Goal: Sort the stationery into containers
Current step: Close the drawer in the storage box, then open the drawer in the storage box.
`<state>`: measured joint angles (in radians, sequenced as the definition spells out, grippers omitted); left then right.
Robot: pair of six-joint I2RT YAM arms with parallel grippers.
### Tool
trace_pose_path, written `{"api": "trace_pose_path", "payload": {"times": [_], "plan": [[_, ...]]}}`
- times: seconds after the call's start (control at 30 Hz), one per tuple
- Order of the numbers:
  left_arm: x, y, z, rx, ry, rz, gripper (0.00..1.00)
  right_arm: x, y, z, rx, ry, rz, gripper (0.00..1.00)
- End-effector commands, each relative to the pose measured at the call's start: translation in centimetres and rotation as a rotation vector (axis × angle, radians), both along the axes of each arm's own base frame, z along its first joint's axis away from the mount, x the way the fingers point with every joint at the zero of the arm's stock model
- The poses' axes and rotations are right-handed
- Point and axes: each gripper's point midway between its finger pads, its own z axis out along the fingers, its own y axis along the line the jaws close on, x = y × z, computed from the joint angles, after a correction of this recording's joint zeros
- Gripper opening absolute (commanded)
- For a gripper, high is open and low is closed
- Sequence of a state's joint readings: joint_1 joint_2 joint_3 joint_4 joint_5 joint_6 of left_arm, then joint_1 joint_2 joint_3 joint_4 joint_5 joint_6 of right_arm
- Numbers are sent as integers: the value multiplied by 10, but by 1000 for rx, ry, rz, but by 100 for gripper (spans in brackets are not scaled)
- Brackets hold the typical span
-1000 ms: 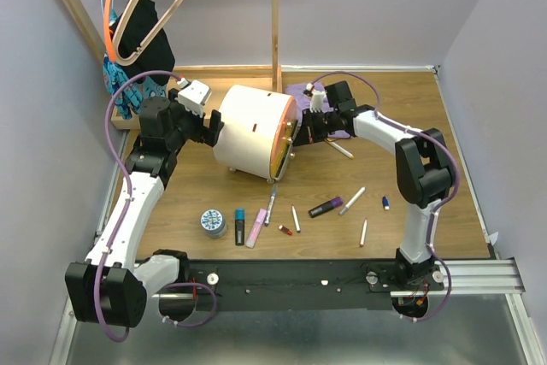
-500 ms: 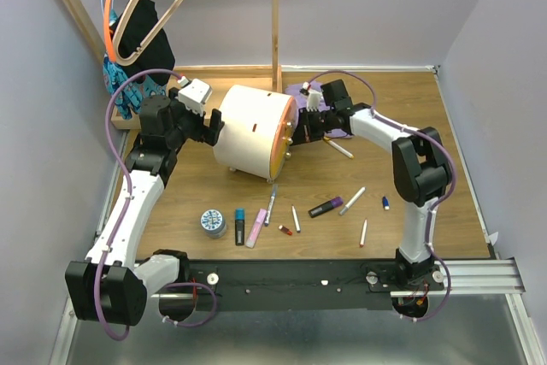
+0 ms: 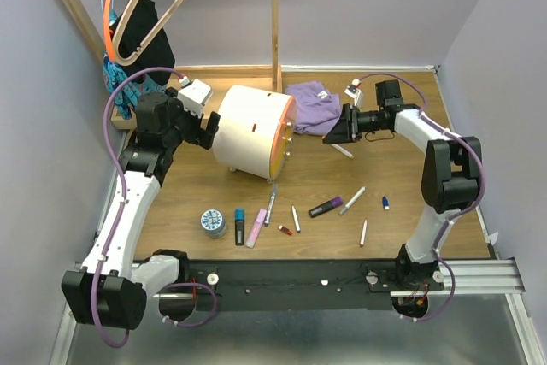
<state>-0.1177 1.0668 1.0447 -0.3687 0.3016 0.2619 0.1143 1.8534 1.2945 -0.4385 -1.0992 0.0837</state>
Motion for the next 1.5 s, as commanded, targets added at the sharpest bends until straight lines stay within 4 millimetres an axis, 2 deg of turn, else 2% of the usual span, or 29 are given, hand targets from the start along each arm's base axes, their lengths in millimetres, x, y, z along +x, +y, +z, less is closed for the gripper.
{"api": "trace_pose_path", "payload": {"times": [0.0,0.07,0.47,0.77,1.07,1.47], "plan": [[2,4,15,29,-14,-6,98,-23,30,44,259,-54,250,54],[3,7,14,38,-8,0,98,-22,36,52,266,-100,290,54],[3,15,10,40,-19,24,98,-25,64,22,223,-21,356,55],[-1,12,-3,6,-6,17,98,-8,95,20,202,-36,371,56],[-3,14,-12,-10,3,30,98,7,103,9,187,3,343,56],[-2,17,-17,-15,12,40,98,-1,118,12,201,7,374,53]]}}
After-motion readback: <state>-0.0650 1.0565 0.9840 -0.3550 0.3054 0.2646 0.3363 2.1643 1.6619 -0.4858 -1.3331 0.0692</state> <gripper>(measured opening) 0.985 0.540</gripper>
